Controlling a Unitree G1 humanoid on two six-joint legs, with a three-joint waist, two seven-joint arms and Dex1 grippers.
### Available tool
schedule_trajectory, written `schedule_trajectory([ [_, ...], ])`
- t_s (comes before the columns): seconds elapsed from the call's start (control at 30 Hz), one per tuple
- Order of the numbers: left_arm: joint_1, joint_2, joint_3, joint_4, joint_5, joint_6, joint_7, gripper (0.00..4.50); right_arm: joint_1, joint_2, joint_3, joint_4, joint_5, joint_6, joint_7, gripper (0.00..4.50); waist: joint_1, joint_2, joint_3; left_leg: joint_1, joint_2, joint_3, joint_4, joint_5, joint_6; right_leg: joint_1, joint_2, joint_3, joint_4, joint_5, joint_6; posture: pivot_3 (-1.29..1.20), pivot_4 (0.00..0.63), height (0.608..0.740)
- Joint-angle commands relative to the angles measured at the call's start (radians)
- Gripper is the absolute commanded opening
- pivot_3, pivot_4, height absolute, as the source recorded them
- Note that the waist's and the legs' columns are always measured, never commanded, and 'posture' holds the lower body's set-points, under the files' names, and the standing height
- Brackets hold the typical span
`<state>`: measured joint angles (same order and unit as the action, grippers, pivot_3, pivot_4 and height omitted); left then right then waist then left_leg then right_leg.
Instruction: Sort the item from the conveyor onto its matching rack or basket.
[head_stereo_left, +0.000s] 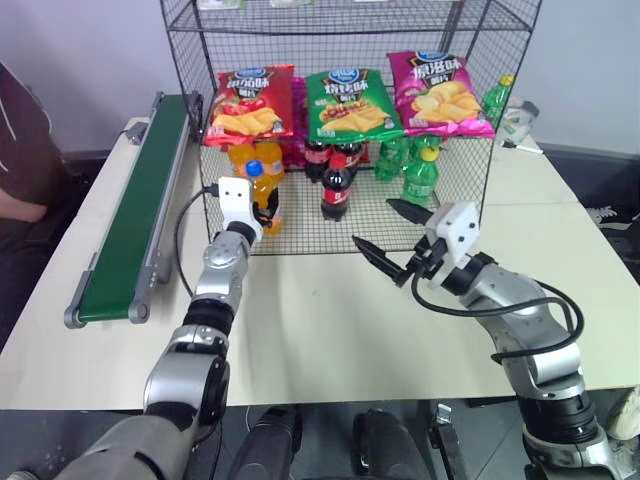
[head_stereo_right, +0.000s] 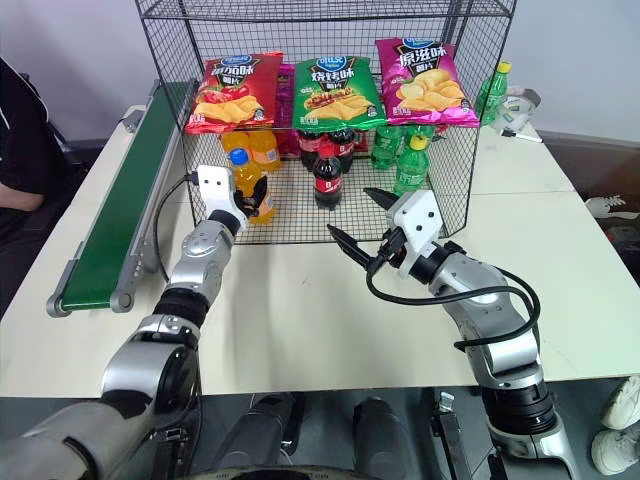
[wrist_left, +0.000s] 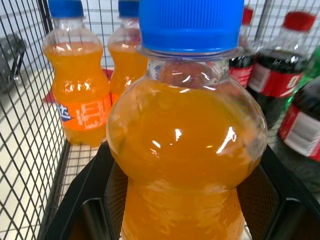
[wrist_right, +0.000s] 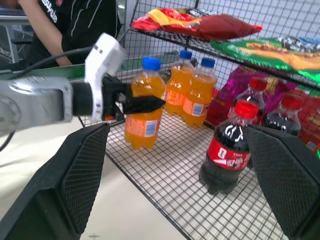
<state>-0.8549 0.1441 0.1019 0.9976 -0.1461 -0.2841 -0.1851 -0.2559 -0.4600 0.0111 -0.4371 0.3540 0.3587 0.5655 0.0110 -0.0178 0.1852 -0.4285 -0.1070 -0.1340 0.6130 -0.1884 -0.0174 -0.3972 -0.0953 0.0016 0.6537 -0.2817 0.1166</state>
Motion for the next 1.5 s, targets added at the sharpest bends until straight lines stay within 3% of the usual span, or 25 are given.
schedule_trajectory([
  [0.03,-0.077,-0.005,0.018,0.082,0.026,-0.098,0.037,2.41,-0.004,-0.008,-0.027,-0.053,0.002,-0.001,-0.013,4.5,0.0,0.0,0.0,0.0,0.0,0.0,0.0,0.0,0.0,0.0,0.0,0.0,0.0,0.0,0.0,0.0,0.15,0.74],
  [0.23,-0.111,-0.027,0.051,0.161,0.004,-0.114,0.023,2.41,-0.001,-0.017,-0.035,-0.051,0.005,-0.004,-0.01,4.5,0.0,0.0,0.0,0.0,0.0,0.0,0.0,0.0,0.0,0.0,0.0,0.0,0.001,0.0,0.0,0.0,0.15,0.74],
  [0.37,-0.102,-0.025,0.058,0.161,0.009,-0.126,0.024,4.39,0.0,-0.025,-0.039,-0.043,0.005,-0.009,-0.002,4.5,-0.001,0.0,0.0,0.0,0.0,0.0,0.0,0.0,0.0,0.0,0.001,0.0,0.001,0.0,0.0,0.0,0.15,0.74],
  [0.4,-0.099,-0.023,0.058,0.157,0.013,-0.13,0.026,4.46,0.0,-0.027,-0.039,-0.041,0.006,-0.01,0.001,4.5,-0.001,0.0,0.0,0.0,0.0,0.0,0.0,0.0,0.0,0.0,0.001,0.0,0.001,0.0,0.0,0.0,0.15,0.74],
  [0.7,0.016,0.013,0.047,-0.079,0.019,-0.095,0.007,4.46,-0.009,-0.033,-0.04,-0.02,0.007,-0.025,0.027,4.5,-0.005,0.0,0.0,0.0,0.0,0.0,0.0,0.0,0.0,0.0,0.001,0.0,0.001,0.0,0.0,0.0,0.15,0.74],
  [0.97,0.184,0.046,0.024,-0.475,-0.016,0.141,-0.074,4.46,-0.034,-0.029,-0.036,0.004,0.008,-0.032,0.046,4.5,-0.005,0.0,0.0,0.001,0.0,0.0,0.001,0.0,0.0,0.0,0.001,0.0,0.002,0.0,0.0,0.0,0.15,0.74],
  [1.3,0.196,0.029,0.037,-0.542,-0.042,0.209,-0.098,4.46,-0.042,-0.028,-0.034,0.021,0.007,-0.046,0.063,4.5,-0.001,0.0,0.0,0.001,0.0,0.0,0.001,0.0,0.0,0.0,0.001,0.0,0.002,0.0,0.0,0.0,0.15,0.74],
  [1.5,0.289,0.091,0.039,-0.801,-0.147,0.405,-0.204,4.46,-0.018,-0.051,-0.066,-0.004,0.018,-0.032,0.065,4.5,-0.007,0.0,0.0,0.001,0.0,0.0,0.001,0.0,0.0,0.0,0.001,0.001,0.002,0.0,0.0,0.0,0.15,0.74],
])
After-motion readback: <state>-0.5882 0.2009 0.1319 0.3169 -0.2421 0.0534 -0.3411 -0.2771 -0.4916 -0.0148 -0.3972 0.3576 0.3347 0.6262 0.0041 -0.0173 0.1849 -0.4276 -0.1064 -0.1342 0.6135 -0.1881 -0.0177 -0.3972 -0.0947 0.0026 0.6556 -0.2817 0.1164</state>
